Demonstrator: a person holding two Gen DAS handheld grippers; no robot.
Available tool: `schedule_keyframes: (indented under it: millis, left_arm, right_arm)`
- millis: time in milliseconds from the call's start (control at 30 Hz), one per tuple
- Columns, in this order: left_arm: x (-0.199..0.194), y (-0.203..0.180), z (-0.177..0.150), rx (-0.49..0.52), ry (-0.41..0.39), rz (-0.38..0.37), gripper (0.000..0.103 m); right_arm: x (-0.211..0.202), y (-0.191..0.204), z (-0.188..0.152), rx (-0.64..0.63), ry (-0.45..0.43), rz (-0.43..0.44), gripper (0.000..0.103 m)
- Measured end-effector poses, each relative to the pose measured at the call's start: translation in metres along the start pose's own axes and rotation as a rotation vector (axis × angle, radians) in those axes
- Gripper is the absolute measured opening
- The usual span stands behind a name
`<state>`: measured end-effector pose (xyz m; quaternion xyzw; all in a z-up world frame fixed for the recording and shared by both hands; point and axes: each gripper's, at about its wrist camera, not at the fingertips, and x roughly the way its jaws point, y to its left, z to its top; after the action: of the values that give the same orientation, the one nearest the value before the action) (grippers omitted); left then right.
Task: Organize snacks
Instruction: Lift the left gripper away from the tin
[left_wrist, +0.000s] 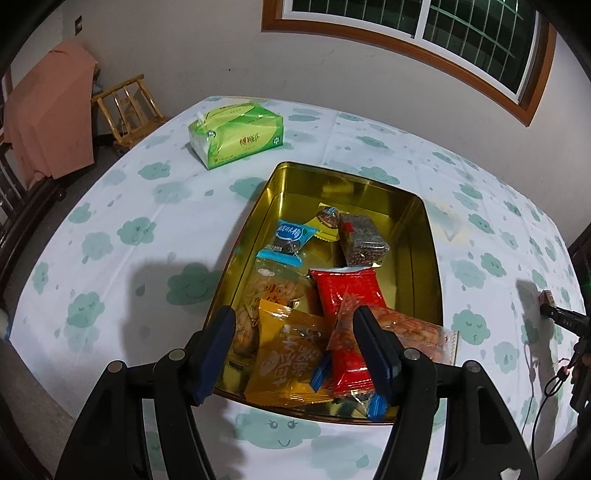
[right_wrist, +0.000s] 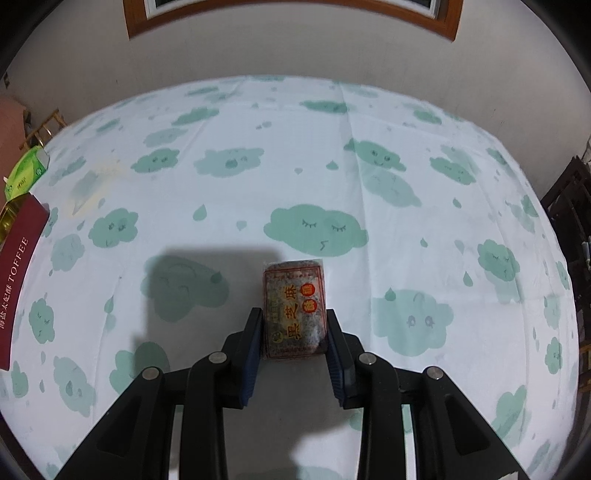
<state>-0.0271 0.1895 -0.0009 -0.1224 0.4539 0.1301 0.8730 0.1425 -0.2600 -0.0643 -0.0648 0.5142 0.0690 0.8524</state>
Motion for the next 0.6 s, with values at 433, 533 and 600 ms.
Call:
schedule_keyframes:
  millis: [433,533,600]
  left_arm:
    - [-0.002,0.007,-0.006,0.006,-0.010,-0.018,0.073]
    - [-0.003,0.011,-0.006,-0.001,0.002,-0.001,0.078]
    - [-0.005,0.016,-0.007,-0.013,0.003,0.001,0.081]
  right_arm:
    - [-0.005,0.019,-0.001,-0.014,0.024,-0.123,0.031]
    - [-0.007,0.023,-0.003,-0.011,0.013,-0.146,0.030]
    - [-0.008,0.027,-0.005,-0.010,0.006,-0.160,0.030]
